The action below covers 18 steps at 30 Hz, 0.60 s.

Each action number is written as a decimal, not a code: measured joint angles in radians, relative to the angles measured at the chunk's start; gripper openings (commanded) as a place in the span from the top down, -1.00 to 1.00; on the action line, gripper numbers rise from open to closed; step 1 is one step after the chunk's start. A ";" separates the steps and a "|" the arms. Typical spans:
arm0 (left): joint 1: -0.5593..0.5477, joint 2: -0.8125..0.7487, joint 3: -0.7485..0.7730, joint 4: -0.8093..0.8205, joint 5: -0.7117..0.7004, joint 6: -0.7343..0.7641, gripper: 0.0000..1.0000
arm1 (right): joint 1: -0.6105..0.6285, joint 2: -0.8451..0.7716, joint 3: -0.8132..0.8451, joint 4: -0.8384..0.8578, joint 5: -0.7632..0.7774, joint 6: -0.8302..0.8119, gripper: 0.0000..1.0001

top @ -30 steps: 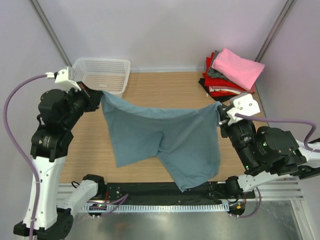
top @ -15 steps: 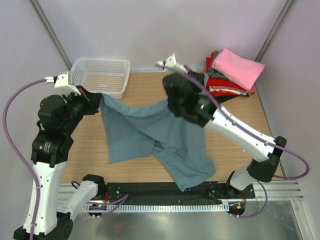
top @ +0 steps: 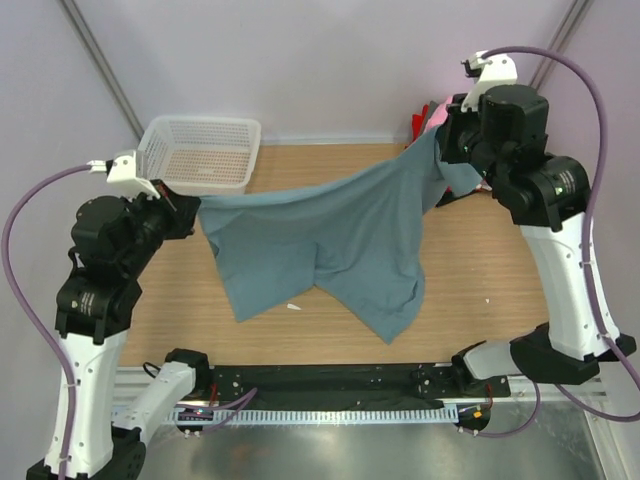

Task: Fold and stack the t-shirts
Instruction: Flatten the tshirt out

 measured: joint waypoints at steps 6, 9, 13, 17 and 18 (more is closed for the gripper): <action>0.000 -0.069 0.029 -0.012 0.053 0.019 1.00 | -0.002 -0.107 0.023 -0.084 -0.060 0.027 0.97; 0.000 -0.114 0.047 -0.008 0.093 0.027 1.00 | -0.002 -0.221 0.010 -0.091 -0.068 -0.006 0.98; 0.000 -0.169 0.107 0.009 0.151 0.029 1.00 | -0.001 -0.410 -0.067 -0.067 -0.072 -0.070 0.97; 0.000 -0.206 0.176 0.030 0.198 0.033 1.00 | -0.001 -0.547 -0.045 -0.057 -0.077 -0.110 0.98; 0.000 -0.213 0.194 0.034 0.210 0.035 1.00 | 0.000 -0.568 -0.028 -0.049 -0.084 -0.116 0.98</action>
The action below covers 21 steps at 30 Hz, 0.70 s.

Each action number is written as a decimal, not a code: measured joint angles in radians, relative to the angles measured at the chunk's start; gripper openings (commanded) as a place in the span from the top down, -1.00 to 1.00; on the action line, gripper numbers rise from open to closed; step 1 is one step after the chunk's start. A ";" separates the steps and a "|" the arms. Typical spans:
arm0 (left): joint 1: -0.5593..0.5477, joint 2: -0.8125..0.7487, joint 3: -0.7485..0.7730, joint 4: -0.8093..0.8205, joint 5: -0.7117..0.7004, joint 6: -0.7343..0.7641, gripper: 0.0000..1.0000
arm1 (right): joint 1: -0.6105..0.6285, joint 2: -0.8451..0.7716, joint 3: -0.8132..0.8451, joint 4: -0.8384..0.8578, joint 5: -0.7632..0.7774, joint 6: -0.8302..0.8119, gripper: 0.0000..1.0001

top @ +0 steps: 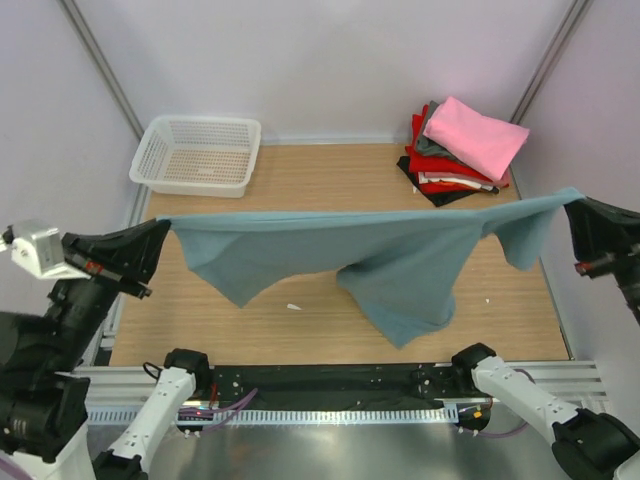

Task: Fold and stack the t-shirts
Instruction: Flatten the tshirt out

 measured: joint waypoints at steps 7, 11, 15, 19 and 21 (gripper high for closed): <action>0.000 -0.012 0.192 -0.005 0.056 0.033 0.99 | 0.001 -0.053 0.150 0.030 -0.097 -0.019 0.98; -0.006 -0.011 0.331 -0.020 0.069 0.055 1.00 | 0.001 -0.088 0.221 0.048 -0.162 -0.019 0.98; -0.023 -0.010 0.423 -0.021 0.078 0.084 1.00 | 0.001 -0.131 0.241 0.081 -0.202 -0.028 0.98; -0.035 0.005 0.413 -0.011 0.067 0.117 1.00 | -0.003 -0.131 0.181 0.137 -0.179 -0.042 0.98; -0.041 0.028 0.367 -0.004 0.030 0.129 1.00 | -0.003 -0.102 0.109 0.163 -0.130 -0.045 0.98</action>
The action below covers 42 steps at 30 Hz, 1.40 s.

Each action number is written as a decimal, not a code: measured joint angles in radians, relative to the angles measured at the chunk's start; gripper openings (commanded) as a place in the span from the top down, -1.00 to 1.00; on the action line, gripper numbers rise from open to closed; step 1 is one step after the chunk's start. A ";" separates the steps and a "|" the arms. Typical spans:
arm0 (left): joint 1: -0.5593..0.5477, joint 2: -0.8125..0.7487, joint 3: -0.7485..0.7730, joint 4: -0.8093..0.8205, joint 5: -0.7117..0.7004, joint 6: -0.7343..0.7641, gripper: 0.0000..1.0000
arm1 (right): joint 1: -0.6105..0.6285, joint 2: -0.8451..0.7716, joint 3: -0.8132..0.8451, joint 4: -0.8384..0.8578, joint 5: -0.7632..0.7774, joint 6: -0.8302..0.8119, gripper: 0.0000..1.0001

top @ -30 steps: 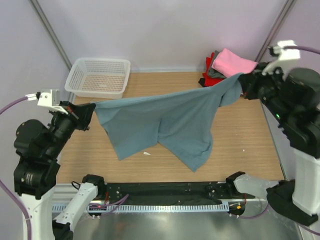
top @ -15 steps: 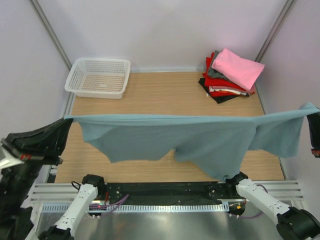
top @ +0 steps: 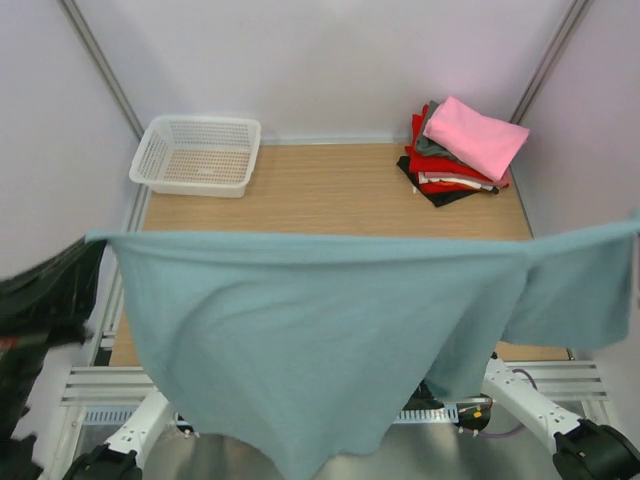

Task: Fold and stack the t-shirts
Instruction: Flatten the tshirt out

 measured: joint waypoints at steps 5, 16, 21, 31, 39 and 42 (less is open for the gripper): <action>-0.023 0.165 -0.243 0.068 -0.198 0.016 1.00 | 0.002 0.220 -0.274 0.159 0.167 -0.001 0.98; 0.141 1.163 -0.312 -0.011 -0.346 -0.103 0.37 | -0.110 1.278 -0.340 0.350 0.211 -0.007 -0.28; 0.193 1.223 -0.281 -0.084 -0.366 -0.166 -0.20 | -0.137 1.582 0.060 0.251 0.196 0.002 -0.57; 0.165 0.870 -0.400 -0.036 -0.410 -0.224 -0.27 | -0.118 1.064 -0.418 0.323 0.154 0.094 -0.68; 0.054 0.949 -0.625 0.036 -0.385 -0.305 -0.20 | -0.117 0.976 -0.650 0.350 0.126 0.208 -0.65; 0.026 0.995 -0.689 0.076 -0.373 -0.348 -0.18 | -0.117 1.099 -0.649 0.326 0.132 0.229 -0.64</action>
